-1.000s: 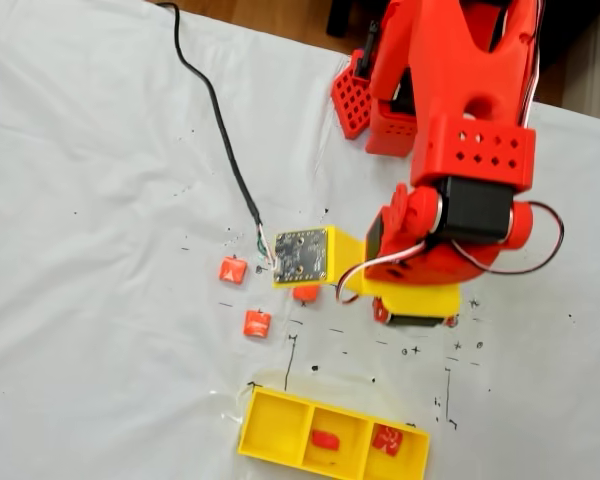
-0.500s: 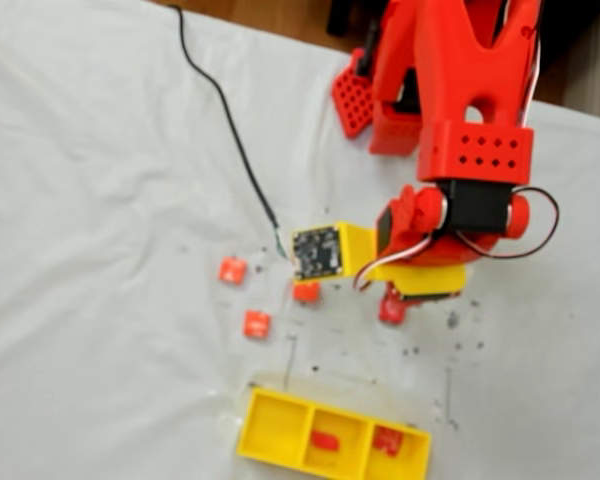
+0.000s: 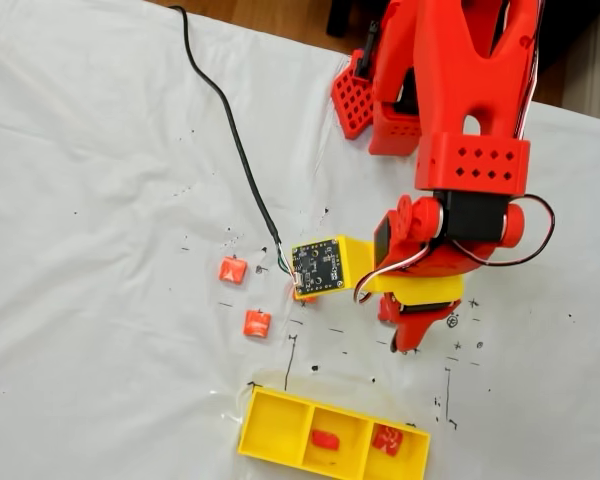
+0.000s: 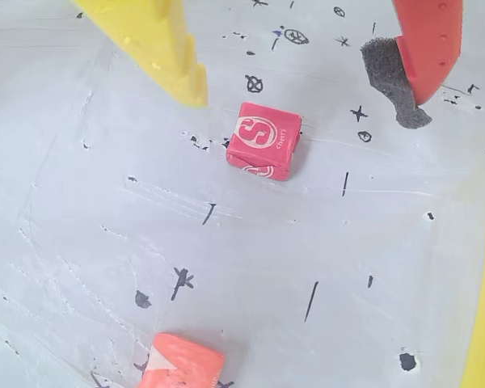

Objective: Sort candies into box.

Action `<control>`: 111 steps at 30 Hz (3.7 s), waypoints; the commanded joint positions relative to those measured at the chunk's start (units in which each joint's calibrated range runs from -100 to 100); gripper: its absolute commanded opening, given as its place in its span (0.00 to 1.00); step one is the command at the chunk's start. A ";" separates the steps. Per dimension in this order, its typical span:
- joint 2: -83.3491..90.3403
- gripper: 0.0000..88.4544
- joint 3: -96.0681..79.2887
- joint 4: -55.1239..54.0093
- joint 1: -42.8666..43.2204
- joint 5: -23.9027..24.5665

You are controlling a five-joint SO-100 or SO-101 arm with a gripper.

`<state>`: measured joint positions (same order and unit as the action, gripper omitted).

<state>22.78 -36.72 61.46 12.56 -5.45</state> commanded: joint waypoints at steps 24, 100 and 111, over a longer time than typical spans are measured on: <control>-7.18 0.40 1.26 -4.60 2.30 0.54; -20.83 0.00 42.23 -9.76 -16.00 -4.25; -23.29 0.00 40.22 -13.36 -15.00 -4.79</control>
<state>-1.74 0.22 50.71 -4.59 -9.69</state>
